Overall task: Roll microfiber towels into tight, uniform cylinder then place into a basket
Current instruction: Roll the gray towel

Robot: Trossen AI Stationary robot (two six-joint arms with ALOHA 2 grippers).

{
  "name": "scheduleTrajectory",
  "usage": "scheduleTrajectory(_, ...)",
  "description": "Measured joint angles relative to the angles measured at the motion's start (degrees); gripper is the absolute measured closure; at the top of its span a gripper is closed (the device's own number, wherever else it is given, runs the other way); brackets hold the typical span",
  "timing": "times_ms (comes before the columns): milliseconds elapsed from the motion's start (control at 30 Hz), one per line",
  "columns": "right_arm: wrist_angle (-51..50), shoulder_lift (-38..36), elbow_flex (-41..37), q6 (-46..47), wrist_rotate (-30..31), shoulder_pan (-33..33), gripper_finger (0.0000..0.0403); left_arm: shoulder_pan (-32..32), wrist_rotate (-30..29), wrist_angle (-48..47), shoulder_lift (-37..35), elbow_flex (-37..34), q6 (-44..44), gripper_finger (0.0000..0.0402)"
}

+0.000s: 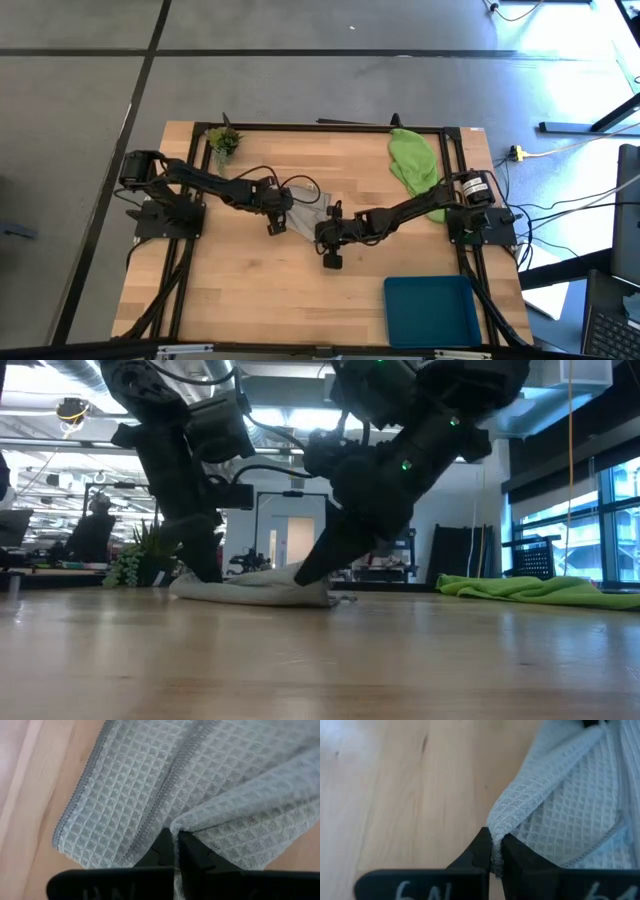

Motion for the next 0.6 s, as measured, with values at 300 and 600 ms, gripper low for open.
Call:
scheduleTrajectory(300,-5.77,-0.05,5.08,6.11,-3.68,-2.3,0.0382,-5.05,-3.22,-3.46,0.0,-0.07,-0.29,0.0401)
scheduleTrajectory(600,-6.19,-0.16,6.75,13.13,-3.04,-5.49,0.0382,-9.76,-5.42,-5.96,-0.02,-0.07,-1.15,0.0401)
